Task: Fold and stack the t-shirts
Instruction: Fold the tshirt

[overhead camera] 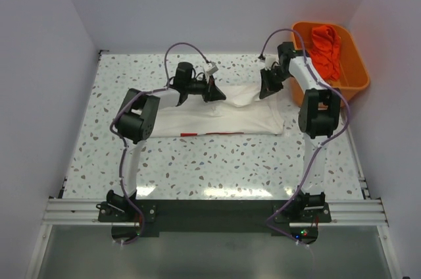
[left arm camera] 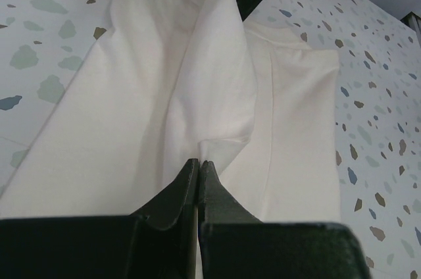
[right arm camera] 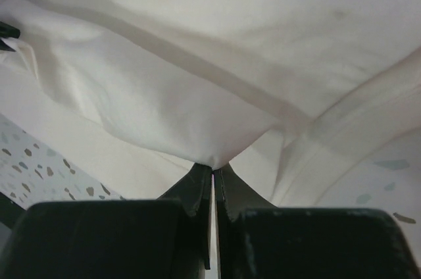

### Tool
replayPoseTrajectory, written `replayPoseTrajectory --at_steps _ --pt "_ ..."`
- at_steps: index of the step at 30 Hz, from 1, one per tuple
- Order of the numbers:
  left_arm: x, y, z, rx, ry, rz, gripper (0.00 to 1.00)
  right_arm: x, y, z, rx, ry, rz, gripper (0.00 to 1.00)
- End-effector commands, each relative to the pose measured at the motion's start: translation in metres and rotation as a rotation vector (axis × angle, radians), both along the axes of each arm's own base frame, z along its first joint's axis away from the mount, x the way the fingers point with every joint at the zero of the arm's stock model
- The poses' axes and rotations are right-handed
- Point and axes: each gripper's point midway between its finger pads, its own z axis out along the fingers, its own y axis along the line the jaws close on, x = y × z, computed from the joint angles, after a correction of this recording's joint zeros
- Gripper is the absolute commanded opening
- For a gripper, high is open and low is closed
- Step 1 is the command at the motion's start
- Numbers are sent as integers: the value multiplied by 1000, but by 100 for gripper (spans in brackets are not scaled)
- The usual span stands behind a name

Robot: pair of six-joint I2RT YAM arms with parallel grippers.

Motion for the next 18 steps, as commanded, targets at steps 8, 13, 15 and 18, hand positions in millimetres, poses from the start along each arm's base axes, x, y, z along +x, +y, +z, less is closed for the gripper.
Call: replayPoseTrajectory --at_steps 8,13,15,18 --pt "-14 8 42 -7 -188 -80 0 -59 -6 12 -6 104 44 0" --pt "-27 11 33 23 -185 -122 6 -68 -7 7 -11 140 59 1" --pt "-30 15 32 43 -199 -141 21 -77 -7 9 -9 163 83 15" --pt "-34 25 41 64 -224 -155 32 -82 -13 14 -37 171 97 36"
